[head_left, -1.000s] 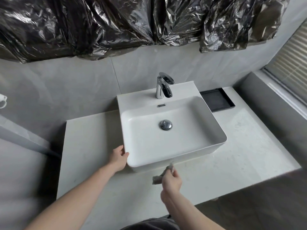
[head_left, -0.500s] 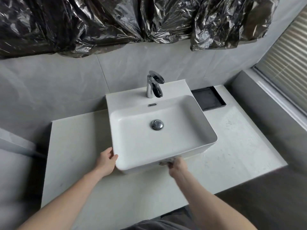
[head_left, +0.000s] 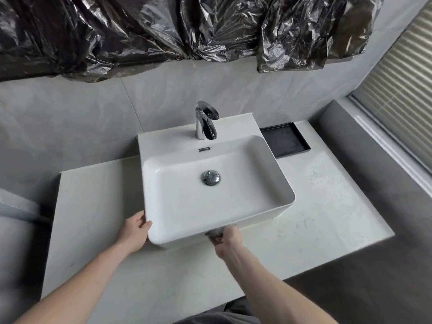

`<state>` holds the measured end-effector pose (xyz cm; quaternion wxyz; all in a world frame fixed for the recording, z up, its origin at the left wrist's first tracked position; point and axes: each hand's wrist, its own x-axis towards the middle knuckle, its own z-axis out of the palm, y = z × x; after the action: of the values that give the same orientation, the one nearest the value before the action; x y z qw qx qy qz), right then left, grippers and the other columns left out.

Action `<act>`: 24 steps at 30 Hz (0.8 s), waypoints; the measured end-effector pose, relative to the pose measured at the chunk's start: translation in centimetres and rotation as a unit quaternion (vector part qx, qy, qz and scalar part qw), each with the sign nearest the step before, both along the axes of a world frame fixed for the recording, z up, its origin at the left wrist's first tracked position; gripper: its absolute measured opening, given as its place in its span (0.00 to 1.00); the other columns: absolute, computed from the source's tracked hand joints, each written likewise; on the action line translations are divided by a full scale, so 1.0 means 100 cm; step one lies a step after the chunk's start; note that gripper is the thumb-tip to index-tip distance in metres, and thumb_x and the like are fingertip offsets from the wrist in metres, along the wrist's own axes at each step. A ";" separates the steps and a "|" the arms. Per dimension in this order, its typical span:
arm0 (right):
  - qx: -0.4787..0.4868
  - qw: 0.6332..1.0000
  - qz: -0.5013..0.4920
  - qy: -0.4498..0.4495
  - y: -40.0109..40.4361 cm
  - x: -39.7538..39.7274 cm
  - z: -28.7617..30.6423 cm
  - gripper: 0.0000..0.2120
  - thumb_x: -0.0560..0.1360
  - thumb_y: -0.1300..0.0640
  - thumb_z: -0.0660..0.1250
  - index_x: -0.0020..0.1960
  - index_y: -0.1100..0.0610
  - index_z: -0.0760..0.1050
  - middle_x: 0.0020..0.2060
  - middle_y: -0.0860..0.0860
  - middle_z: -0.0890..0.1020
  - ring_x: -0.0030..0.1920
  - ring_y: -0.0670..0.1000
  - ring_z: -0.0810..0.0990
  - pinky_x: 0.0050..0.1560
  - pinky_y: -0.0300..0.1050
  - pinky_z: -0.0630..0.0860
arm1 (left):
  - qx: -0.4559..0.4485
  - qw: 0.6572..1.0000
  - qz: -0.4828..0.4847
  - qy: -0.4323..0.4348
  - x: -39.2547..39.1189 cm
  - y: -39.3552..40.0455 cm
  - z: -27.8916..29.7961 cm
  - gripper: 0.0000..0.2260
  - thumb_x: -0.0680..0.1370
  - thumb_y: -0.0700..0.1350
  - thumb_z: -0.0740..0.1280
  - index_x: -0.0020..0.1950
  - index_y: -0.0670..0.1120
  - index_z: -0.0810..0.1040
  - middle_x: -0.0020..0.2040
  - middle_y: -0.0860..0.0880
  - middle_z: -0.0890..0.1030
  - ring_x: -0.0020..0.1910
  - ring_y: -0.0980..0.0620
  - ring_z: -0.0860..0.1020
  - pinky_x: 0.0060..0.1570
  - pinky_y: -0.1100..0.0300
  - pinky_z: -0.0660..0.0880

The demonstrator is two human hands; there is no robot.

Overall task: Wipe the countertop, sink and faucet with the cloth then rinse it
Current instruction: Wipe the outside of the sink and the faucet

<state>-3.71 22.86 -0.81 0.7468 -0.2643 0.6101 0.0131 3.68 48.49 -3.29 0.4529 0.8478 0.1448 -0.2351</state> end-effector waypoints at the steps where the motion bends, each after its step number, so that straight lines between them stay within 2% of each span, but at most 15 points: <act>1: 0.004 1.000 0.013 -0.005 0.002 -0.001 -0.001 0.18 0.75 0.76 0.50 0.33 0.64 0.71 0.21 0.58 0.75 0.20 0.56 0.75 0.26 0.50 0.80 | 0.007 1.000 0.000 0.005 0.000 0.002 -0.003 0.18 0.81 0.41 0.68 0.71 0.51 0.77 0.61 0.53 0.83 0.58 0.46 0.84 0.53 0.46 0.79; 3: 0.029 0.999 0.024 -0.003 -0.007 -0.003 -0.007 0.17 0.73 0.76 0.46 0.36 0.65 0.70 0.30 0.60 0.76 0.22 0.57 0.75 0.23 0.52 0.80 | 0.019 1.000 0.007 0.010 0.001 0.007 -0.008 0.18 0.78 0.47 0.69 0.69 0.56 0.77 0.61 0.53 0.84 0.59 0.46 0.84 0.51 0.46 0.79; 4: 0.030 0.999 0.026 -0.003 -0.018 -0.004 -0.012 0.18 0.71 0.77 0.44 0.36 0.64 0.69 0.33 0.61 0.74 0.20 0.56 0.74 0.20 0.50 0.79 | 0.024 1.000 0.012 0.009 0.004 0.013 -0.020 0.19 0.76 0.51 0.69 0.67 0.59 0.78 0.61 0.54 0.85 0.58 0.48 0.85 0.52 0.45 0.80; 7: 0.015 0.999 0.031 -0.030 -0.064 -0.003 -0.011 0.16 0.58 0.76 0.46 0.31 0.62 0.68 0.33 0.62 0.72 0.15 0.55 0.72 0.22 0.44 0.77 | 0.039 0.999 0.017 -0.002 0.004 0.014 -0.027 0.20 0.75 0.52 0.67 0.67 0.60 0.77 0.62 0.54 0.85 0.58 0.49 0.84 0.53 0.42 0.81; 8: 0.001 0.999 0.035 -0.033 -0.085 -0.003 -0.009 0.15 0.57 0.76 0.46 0.31 0.62 0.68 0.30 0.61 0.72 0.14 0.55 0.72 0.21 0.45 0.76 | 0.051 0.998 0.023 -0.006 0.003 0.009 -0.021 0.20 0.77 0.49 0.68 0.69 0.58 0.78 0.63 0.52 0.84 0.59 0.48 0.84 0.54 0.42 0.81; 10: -0.038 0.998 0.037 -0.020 -0.125 -0.003 -0.007 0.16 0.66 0.79 0.47 0.33 0.64 0.68 0.22 0.59 0.72 0.13 0.54 0.71 0.17 0.41 0.73 | 0.075 0.996 0.035 -0.018 -0.002 -0.006 -0.004 0.18 0.80 0.43 0.67 0.70 0.53 0.79 0.64 0.49 0.84 0.60 0.45 0.83 0.56 0.45 0.80; 12: -0.062 0.997 0.031 -0.019 -0.168 -0.003 -0.016 0.18 0.76 0.76 0.46 0.35 0.64 0.69 0.17 0.56 0.71 0.12 0.51 0.70 0.15 0.38 0.70 | 0.111 0.993 0.037 -0.025 -0.004 -0.013 0.000 0.17 0.81 0.40 0.66 0.70 0.49 0.79 0.65 0.46 0.84 0.62 0.43 0.82 0.59 0.49 0.77; 14: -0.087 0.995 0.041 -0.013 -0.205 -0.002 -0.024 0.15 0.83 0.67 0.52 0.42 0.64 0.73 0.21 0.57 0.75 0.13 0.52 0.71 0.16 0.36 0.69 | 0.135 0.990 0.041 -0.022 -0.003 -0.017 -0.004 0.19 0.81 0.40 0.65 0.72 0.50 0.78 0.67 0.45 0.83 0.65 0.43 0.81 0.63 0.50 0.76; 16: -0.107 0.993 0.039 -0.013 -0.227 0.000 -0.025 0.15 0.86 0.52 0.61 0.48 0.61 0.77 0.25 0.57 0.78 0.14 0.51 0.71 0.16 0.34 0.66 | 0.169 0.984 0.049 -0.017 -0.004 -0.022 -0.005 0.19 0.82 0.41 0.64 0.72 0.52 0.77 0.67 0.46 0.82 0.64 0.41 0.80 0.61 0.51 0.75; 17: -0.115 0.992 0.050 -0.013 -0.232 0.002 -0.023 0.18 0.85 0.47 0.63 0.47 0.61 0.77 0.24 0.57 0.79 0.14 0.51 0.71 0.17 0.34 0.65 | 0.192 0.980 0.053 -0.018 -0.004 -0.025 -0.005 0.19 0.82 0.42 0.63 0.72 0.52 0.77 0.67 0.45 0.82 0.63 0.39 0.80 0.60 0.51 0.75; 19: -0.131 0.988 0.079 -0.024 -0.235 0.000 -0.008 0.19 0.84 0.45 0.64 0.45 0.60 0.77 0.24 0.58 0.78 0.16 0.51 0.70 0.19 0.35 0.65 | 0.231 0.971 0.062 -0.022 -0.005 -0.034 -0.003 0.20 0.82 0.41 0.63 0.73 0.52 0.77 0.67 0.43 0.82 0.63 0.36 0.79 0.60 0.49 0.74; 20: -0.138 0.986 0.084 -0.029 -0.234 -0.004 -0.002 0.17 0.85 0.47 0.64 0.45 0.60 0.77 0.26 0.57 0.77 0.17 0.51 0.69 0.19 0.36 0.65 | 0.246 0.967 0.068 -0.024 -0.005 -0.039 -0.002 0.20 0.82 0.40 0.62 0.73 0.51 0.77 0.67 0.42 0.82 0.63 0.34 0.79 0.61 0.48 0.74; 22: -0.165 0.981 0.096 -0.043 -0.234 -0.013 0.004 0.12 0.85 0.63 0.60 0.44 0.60 0.77 0.26 0.55 0.76 0.16 0.51 0.70 0.19 0.36 0.68 | 0.266 0.960 0.081 -0.021 -0.004 -0.048 -0.001 0.20 0.81 0.38 0.62 0.73 0.49 0.78 0.66 0.39 0.82 0.62 0.33 0.79 0.60 0.48 0.74; 23: -0.181 0.976 0.114 -0.048 -0.235 -0.017 0.007 0.15 0.82 0.71 0.55 0.45 0.61 0.77 0.26 0.54 0.76 0.16 0.50 0.72 0.19 0.37 0.70 | 0.271 0.958 0.088 -0.013 -0.004 -0.051 -0.001 0.20 0.81 0.37 0.61 0.72 0.48 0.78 0.66 0.39 0.82 0.61 0.32 0.79 0.59 0.49 0.74; 24: -0.197 0.970 0.132 -0.056 -0.237 -0.020 0.009 0.19 0.78 0.76 0.51 0.46 0.62 0.78 0.26 0.54 0.76 0.18 0.52 0.73 0.20 0.38 0.72 | 0.278 0.956 0.095 -0.008 -0.003 -0.053 -0.001 0.20 0.81 0.36 0.61 0.72 0.47 0.78 0.65 0.38 0.82 0.60 0.32 0.79 0.58 0.50 0.74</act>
<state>-5.68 -0.87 0.08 0.7045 -0.4848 0.5178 -0.0237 3.39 43.15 -3.39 0.2210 0.9243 0.2807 -0.1342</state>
